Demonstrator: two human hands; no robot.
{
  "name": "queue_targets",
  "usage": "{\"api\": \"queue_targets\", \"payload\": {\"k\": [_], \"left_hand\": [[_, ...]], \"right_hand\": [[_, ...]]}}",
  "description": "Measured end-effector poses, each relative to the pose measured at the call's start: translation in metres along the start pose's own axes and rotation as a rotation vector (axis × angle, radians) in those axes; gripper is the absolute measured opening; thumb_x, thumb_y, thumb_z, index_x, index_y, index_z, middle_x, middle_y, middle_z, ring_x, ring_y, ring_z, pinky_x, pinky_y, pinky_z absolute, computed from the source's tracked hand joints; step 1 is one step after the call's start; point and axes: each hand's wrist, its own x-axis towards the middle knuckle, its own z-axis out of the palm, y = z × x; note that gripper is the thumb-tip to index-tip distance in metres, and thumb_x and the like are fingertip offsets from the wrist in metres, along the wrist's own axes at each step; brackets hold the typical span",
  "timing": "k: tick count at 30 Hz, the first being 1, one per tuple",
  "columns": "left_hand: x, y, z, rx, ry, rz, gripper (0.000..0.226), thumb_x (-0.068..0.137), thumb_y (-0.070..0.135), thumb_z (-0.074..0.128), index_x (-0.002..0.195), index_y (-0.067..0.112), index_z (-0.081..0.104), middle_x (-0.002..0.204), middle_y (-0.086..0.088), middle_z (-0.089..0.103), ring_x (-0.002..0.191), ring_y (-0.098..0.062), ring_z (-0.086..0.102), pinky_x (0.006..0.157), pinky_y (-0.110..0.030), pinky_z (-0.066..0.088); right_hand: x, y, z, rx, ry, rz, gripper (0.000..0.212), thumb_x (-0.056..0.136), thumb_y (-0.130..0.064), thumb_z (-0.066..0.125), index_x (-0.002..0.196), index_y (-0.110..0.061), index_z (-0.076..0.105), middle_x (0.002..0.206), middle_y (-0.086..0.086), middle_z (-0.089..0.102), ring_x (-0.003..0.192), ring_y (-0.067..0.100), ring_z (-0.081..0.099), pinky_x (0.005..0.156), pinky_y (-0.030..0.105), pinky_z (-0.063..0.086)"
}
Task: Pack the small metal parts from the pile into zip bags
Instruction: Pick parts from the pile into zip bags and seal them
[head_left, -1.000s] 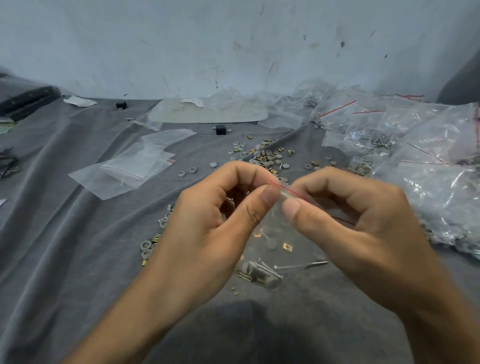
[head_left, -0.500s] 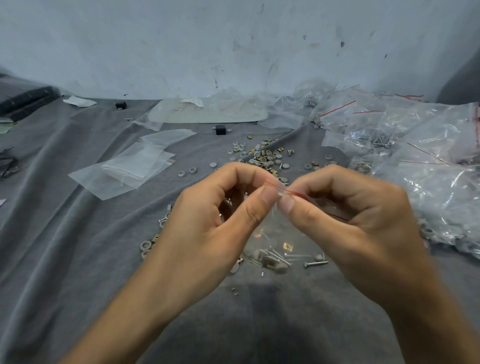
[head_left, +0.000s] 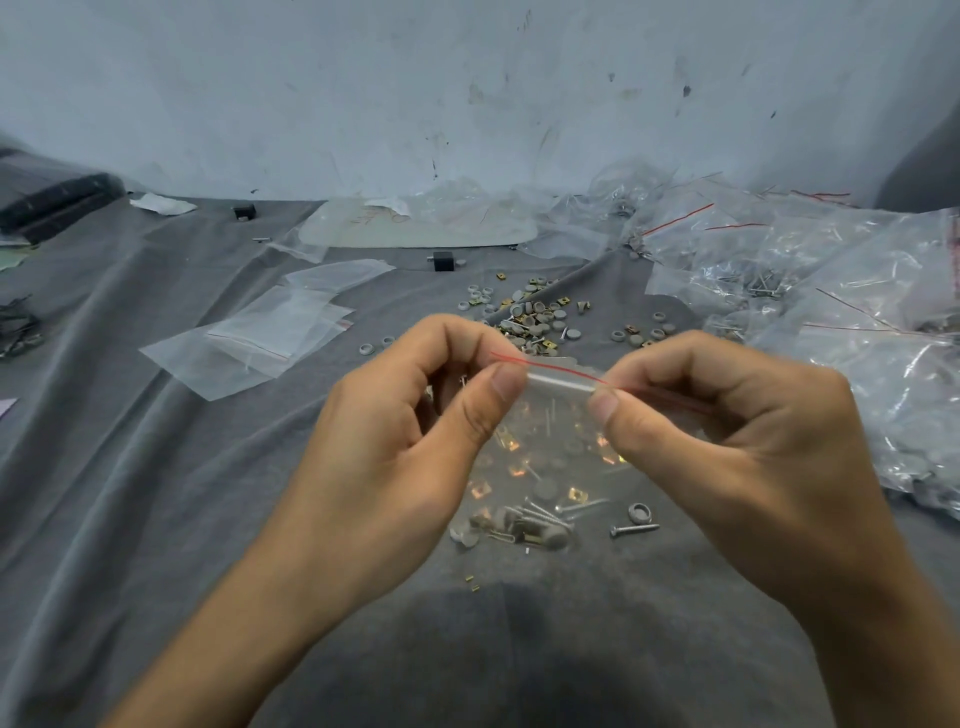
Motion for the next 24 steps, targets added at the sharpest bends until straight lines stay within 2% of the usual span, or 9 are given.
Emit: {"api": "queue_targets", "payload": {"k": [2,5,9,13,19,22,24], "left_hand": [[0.001,-0.001,-0.004,0.004,0.013,-0.011,0.007,0.093,0.038,0.062,0.092,0.033,0.066,0.068,-0.003,0.052,0.057,-0.018,0.041,0.049,-0.029,0.034],[0.004,-0.002,-0.007,-0.008,0.036,-0.026,0.009,0.09,0.04,0.062,0.09,0.033,0.066,0.067,0.005,0.051,0.058,-0.009,0.041,0.05,-0.022,0.034],[0.006,-0.005,-0.008,0.026,0.061,-0.025,0.01,0.09,0.039,0.062,0.091,0.031,0.067,0.072,-0.008,0.053,0.063,-0.027,0.044,0.054,-0.036,0.036],[0.005,-0.006,-0.012,0.049,0.076,-0.029,0.009,0.091,0.037,0.063,0.09,0.029,0.067,0.075,-0.013,0.054,0.065,-0.032,0.045,0.054,-0.04,0.037],[0.006,-0.009,-0.014,0.11,0.108,-0.014,0.013,0.091,0.037,0.062,0.089,0.026,0.067,0.072,-0.012,0.053,0.056,-0.02,0.042,0.049,-0.032,0.036],[0.007,-0.027,-0.017,0.087,0.103,-0.002,0.022,0.093,0.047,0.061,0.094,0.027,0.068,0.065,0.003,0.052,0.051,-0.003,0.039,0.044,-0.018,0.033],[0.008,-0.041,-0.023,0.119,0.091,-0.026,0.033,0.095,0.058,0.055,0.103,0.029,0.069,0.07,0.009,0.058,0.054,-0.006,0.044,0.044,-0.026,0.037]], "right_hand": [[0.001,0.003,-0.004,-0.025,0.009,0.002,0.008,0.083,-0.019,0.076,0.079,-0.025,0.073,0.072,-0.008,0.072,0.064,0.004,0.065,0.064,0.012,0.048],[0.001,0.006,-0.01,-0.032,0.016,0.02,0.007,0.083,-0.022,0.076,0.079,-0.026,0.073,0.07,-0.007,0.07,0.061,0.003,0.061,0.061,0.012,0.046],[0.001,0.008,-0.012,0.008,-0.004,0.029,0.007,0.084,-0.019,0.076,0.081,-0.025,0.074,0.07,-0.006,0.071,0.058,0.001,0.061,0.058,0.008,0.043],[0.001,0.011,-0.012,0.054,0.024,0.043,0.009,0.081,-0.025,0.084,0.08,-0.025,0.075,0.069,-0.008,0.071,0.056,0.0,0.059,0.056,0.007,0.042],[0.001,0.013,-0.012,0.049,0.03,0.028,0.009,0.081,-0.028,0.082,0.079,-0.025,0.074,0.066,-0.011,0.069,0.054,-0.002,0.057,0.055,0.007,0.041],[-0.001,0.015,-0.007,0.017,-0.054,0.039,0.006,0.088,-0.019,0.078,0.083,-0.019,0.074,0.064,-0.017,0.064,0.054,-0.005,0.053,0.056,0.005,0.038],[-0.001,0.02,-0.005,0.056,-0.067,0.088,0.006,0.091,-0.015,0.075,0.085,-0.017,0.074,0.066,-0.012,0.063,0.057,-0.003,0.052,0.057,0.01,0.039]]}}
